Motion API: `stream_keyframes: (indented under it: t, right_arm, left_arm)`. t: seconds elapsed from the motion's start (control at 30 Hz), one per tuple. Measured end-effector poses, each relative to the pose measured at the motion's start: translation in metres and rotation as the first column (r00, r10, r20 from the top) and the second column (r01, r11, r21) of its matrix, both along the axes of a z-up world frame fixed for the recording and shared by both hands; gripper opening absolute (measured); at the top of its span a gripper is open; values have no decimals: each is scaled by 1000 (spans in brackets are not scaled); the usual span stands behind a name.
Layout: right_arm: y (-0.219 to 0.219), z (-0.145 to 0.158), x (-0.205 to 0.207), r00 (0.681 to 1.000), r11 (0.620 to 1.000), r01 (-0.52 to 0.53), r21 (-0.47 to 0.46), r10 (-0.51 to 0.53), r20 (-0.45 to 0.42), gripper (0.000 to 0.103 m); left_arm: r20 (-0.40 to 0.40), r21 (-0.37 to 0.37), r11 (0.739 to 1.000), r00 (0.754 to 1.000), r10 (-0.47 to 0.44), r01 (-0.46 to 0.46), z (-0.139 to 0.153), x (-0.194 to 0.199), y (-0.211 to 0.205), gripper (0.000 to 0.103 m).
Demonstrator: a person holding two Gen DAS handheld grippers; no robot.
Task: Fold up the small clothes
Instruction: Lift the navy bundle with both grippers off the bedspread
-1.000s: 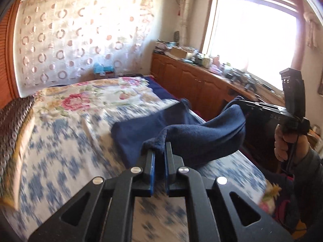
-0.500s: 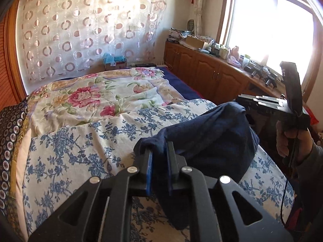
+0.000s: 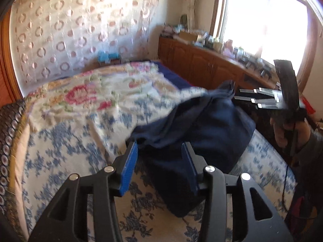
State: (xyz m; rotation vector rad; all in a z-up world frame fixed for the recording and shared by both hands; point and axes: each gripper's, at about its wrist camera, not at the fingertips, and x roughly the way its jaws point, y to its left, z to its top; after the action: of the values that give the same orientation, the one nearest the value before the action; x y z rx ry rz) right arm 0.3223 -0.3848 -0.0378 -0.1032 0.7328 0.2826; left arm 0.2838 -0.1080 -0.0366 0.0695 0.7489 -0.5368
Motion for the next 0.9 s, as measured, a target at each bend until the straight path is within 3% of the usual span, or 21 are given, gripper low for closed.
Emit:
stream_keyframes:
  t: [0.27, 0.43, 0.57, 0.67, 0.9]
  right_arm:
    - [-17, -16, 47, 990, 992, 127, -11, -128, -56, 67]
    - [-25, -15, 37, 991, 993, 121, 19, -119, -60, 67]
    - [-23, -19, 35, 992, 996, 78, 50, -72, -102, 78]
    - [-19, -28, 37, 990, 997, 66, 37, -61, -125, 79]
    - [-19, -46, 41, 978, 992, 43, 119, -17, -209, 78]
  left_arm:
    - [-70, 37, 999, 997, 26, -24, -27, 28, -12, 45]
    - [-89, 62, 997, 994, 57, -51, -37, 53, -16, 45]
    - [-137, 53, 997, 988, 67, -61, -47, 69, -20, 45]
    - [-144, 58, 997, 988, 63, -55, -52, 74, -23, 45]
    - [-170, 49, 998, 984, 55, -47, -57, 83, -27, 47]
